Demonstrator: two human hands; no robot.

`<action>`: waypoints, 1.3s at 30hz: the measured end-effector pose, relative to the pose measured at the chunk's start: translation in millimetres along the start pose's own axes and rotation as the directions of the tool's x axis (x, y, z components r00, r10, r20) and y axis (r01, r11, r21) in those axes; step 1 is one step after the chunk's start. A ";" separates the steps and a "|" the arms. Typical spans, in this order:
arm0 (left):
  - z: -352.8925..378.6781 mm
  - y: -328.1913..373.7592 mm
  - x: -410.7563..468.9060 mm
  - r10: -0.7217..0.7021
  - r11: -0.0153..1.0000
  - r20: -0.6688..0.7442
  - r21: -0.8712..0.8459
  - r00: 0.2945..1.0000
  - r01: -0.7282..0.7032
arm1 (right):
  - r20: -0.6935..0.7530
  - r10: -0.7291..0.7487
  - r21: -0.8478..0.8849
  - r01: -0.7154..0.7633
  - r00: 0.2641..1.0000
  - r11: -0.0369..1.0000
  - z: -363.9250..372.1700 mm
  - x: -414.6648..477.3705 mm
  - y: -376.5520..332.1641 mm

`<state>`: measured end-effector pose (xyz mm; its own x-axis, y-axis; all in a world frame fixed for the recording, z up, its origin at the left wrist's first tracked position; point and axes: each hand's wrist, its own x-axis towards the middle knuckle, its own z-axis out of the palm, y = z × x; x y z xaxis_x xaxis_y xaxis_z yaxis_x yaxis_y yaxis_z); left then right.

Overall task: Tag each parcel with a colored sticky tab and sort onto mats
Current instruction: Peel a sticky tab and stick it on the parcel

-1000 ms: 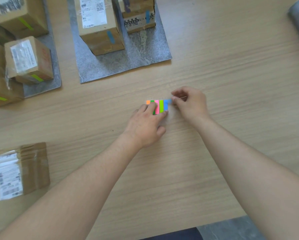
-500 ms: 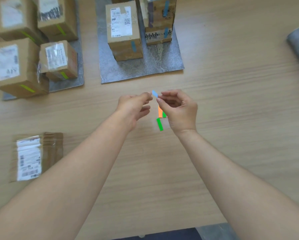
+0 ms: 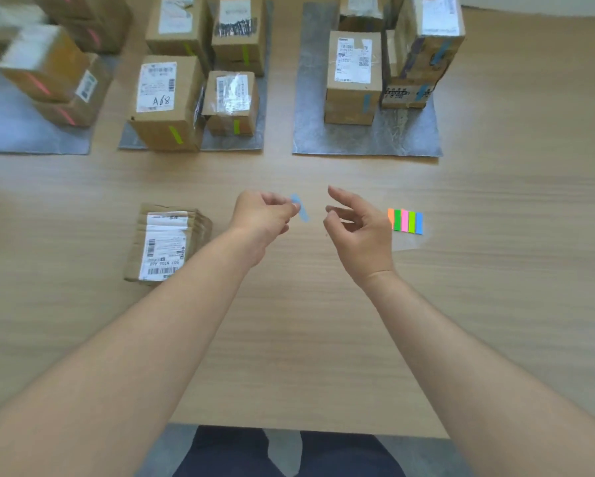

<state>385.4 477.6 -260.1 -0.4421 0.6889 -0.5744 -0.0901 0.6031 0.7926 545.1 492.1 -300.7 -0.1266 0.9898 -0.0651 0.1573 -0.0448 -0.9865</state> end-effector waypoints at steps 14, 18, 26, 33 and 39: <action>-184.5 -91.2 -28.0 0.283 0.907 -0.027 0.332 0.959 -0.259 | 0.029 0.025 -0.228 -0.018 0.999 0.974 145.7 -111.2 -17.0; -210.9 -110.3 -31.8 0.261 0.922 -0.072 0.313 0.963 -0.226 | 0.239 -0.149 -0.406 0.238 0.960 0.882 169.0 -124.5 -23.5; -227.1 -150.1 -27.5 0.187 0.934 -0.123 0.329 0.975 -0.138 | 0.562 0.127 -0.767 0.459 0.817 0.448 204.5 -121.7 -41.2; -211.9 -153.8 -21.6 0.216 0.900 -0.120 0.409 0.969 -0.150 | 0.552 0.186 -0.772 0.414 0.813 0.483 203.8 -114.0 -34.7; -203.1 -163.1 -19.0 0.176 0.948 -0.165 0.294 0.971 -0.121 | 0.535 0.240 -0.810 0.411 0.810 0.419 207.9 -108.2 -45.0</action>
<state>227.2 284.5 -336.9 -0.5923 0.7080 -0.3845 0.2310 0.6064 0.7608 348.0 359.0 -280.4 -0.5885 0.7190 -0.3697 0.8072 0.4971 -0.3182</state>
